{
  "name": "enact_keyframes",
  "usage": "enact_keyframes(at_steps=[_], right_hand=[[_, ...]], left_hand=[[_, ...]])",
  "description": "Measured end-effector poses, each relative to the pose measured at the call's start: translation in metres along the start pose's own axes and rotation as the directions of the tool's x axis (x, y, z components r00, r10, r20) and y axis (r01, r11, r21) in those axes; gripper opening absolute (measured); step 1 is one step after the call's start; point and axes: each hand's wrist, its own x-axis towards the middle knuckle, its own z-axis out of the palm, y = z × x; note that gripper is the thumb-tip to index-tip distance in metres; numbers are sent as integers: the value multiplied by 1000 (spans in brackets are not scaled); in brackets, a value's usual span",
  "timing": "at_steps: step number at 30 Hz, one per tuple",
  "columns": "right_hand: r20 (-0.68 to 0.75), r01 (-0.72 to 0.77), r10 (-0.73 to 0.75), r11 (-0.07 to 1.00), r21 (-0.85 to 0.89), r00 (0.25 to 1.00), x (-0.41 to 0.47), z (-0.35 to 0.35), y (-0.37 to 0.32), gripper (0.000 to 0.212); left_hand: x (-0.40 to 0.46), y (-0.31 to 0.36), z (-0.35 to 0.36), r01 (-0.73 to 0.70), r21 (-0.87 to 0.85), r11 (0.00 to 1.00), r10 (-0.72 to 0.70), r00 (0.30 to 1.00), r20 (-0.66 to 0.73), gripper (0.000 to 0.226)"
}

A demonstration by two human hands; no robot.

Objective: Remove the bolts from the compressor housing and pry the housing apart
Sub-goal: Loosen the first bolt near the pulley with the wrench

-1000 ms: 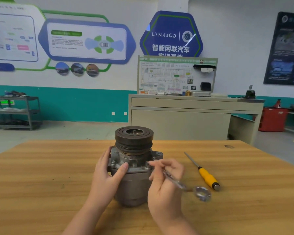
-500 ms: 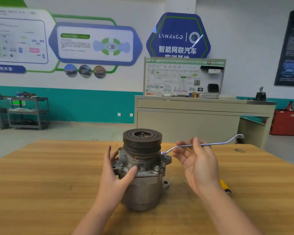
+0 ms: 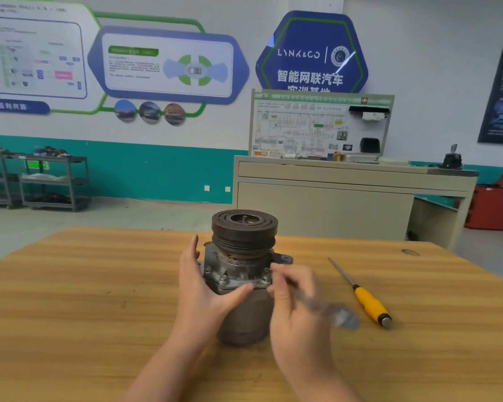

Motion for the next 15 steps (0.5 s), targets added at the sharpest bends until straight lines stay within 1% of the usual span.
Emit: enact_keyframes(at_steps=[1, 2, 3, 4, 5, 7, 9, 10, 12, 13, 14, 15], right_hand=[[3, 69, -69, 994, -80, 998, -8, 5, -2, 27], [-25, 83, -87, 989, -122, 996, -15, 12, -4, 20], [-81, 32, -42, 993, -117, 996, -20, 17, -9, 15], [-146, -44, 35, 997, -61, 989, -21, 23, -14, 14], [-210, -104, 109, 994, 33, 972, -21, 28, -17, 15], [-312, -172, 227, 966, 193, 923, -13, 32, -21, 13], [-356, -249, 369, 907, 339, 859, 1, 30, -21, 6], [-338, -287, 445, 858, 425, 829, 7, 27, -19, 3], [-259, -365, 578, 741, 564, 774, 22, 19, -9, 12], [-189, -427, 656, 655, 624, 730, 30, 15, 1, 17], [-90, -506, 740, 538, 674, 667, 39, 11, 11, 19], [33, -588, 813, 392, 707, 581, 48, 9, 22, 19]], left_hand=[[-1, 1, 0, 9, 10, 1000, -9, 1000, -3, 125], [-1, 3, 1, 16, 26, 1000, -15, 1000, -9, 127], [-2, 6, 3, 18, 53, 998, -17, 1000, -18, 129], [-3, 9, 5, 14, 93, 996, -11, 999, -31, 131], [-4, 13, 8, 3, 143, 990, 4, 999, -45, 132], [-6, 21, 13, -17, 226, 974, 31, 998, -58, 132], [-5, 27, 18, -9, 261, 965, 25, 998, -57, 131], [-3, 28, 19, -1, 273, 962, 17, 998, -57, 132], [-1, 28, 20, 13, 289, 957, 6, 998, -64, 133], [-1, 28, 20, 20, 287, 958, -1, 998, -66, 134], [-1, 27, 20, 24, 280, 960, -5, 998, -68, 134], [-1, 26, 20, 22, 275, 961, -3, 998, -69, 133]])
